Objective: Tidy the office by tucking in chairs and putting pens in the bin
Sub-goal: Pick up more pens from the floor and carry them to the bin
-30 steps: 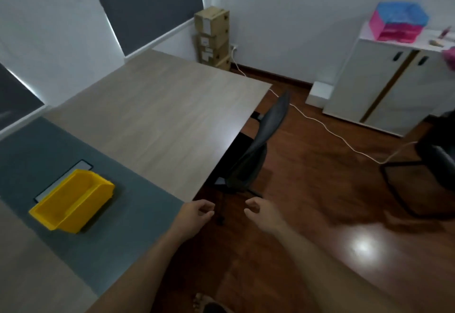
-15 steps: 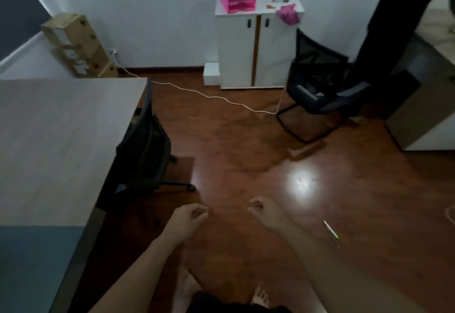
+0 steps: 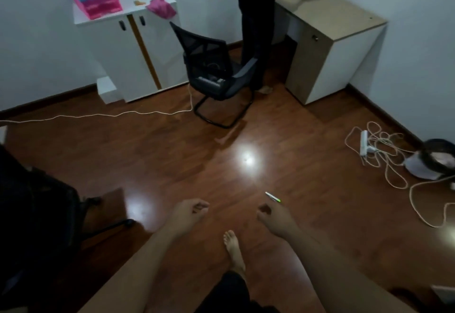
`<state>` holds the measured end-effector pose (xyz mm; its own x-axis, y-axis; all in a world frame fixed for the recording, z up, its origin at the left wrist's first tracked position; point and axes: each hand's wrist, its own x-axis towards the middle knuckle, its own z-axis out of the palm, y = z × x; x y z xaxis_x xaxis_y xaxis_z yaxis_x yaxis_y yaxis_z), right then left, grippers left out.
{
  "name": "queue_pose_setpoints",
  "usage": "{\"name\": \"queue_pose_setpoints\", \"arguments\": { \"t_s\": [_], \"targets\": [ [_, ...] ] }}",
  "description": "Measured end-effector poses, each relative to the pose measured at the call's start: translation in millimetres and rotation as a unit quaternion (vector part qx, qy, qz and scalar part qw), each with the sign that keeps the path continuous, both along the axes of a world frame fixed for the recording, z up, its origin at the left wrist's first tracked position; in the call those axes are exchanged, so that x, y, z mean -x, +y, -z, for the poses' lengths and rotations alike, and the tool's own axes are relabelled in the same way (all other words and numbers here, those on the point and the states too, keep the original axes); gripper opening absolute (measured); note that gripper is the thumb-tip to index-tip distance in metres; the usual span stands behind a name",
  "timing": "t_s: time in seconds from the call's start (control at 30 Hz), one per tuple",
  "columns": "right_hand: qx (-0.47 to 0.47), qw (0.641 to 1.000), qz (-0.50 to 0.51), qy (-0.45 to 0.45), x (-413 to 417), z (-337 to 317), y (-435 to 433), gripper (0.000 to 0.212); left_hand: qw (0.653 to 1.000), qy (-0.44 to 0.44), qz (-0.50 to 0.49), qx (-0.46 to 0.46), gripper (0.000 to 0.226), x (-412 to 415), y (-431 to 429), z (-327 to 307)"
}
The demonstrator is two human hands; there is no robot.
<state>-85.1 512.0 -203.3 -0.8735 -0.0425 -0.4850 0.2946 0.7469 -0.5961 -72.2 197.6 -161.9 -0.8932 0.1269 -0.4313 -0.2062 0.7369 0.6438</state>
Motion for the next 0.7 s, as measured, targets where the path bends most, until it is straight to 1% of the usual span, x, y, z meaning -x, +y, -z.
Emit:
{"name": "queue_pose_setpoints", "arguments": {
  "t_s": [0.07, 0.23, 0.43, 0.57, 0.7],
  "targets": [
    [0.003, 1.0, 0.026, 0.003, 12.2, 3.9, 25.9, 0.038, 1.0, 0.005, 0.022, -0.003, 0.026, 30.6, 21.5, 7.9],
    [0.002, 0.996, 0.086, -0.015, 52.3, 3.6, 87.7, 0.029, 0.998, -0.008, 0.063, -0.013, 0.02, 108.3, 81.9, 29.2],
    [0.012, 0.988, 0.155, -0.014, 102.6, 8.6, 151.5, 0.028, 0.991, -0.021, 0.129, -0.017, 0.02, 191.5, 163.0, 49.8],
    [0.028, 0.982, 0.187, -0.023, 125.1, 16.9, 181.3, 0.03, 0.987, -0.042, 0.156, -0.003, 0.02, 229.7, 207.6, 57.0],
    [0.032, 0.98, 0.194, -0.042, 144.8, 31.3, 208.7, 0.029, 0.985, -0.051, 0.164, 0.007, 0.019, 254.3, 239.3, 64.3]
  ]
}}
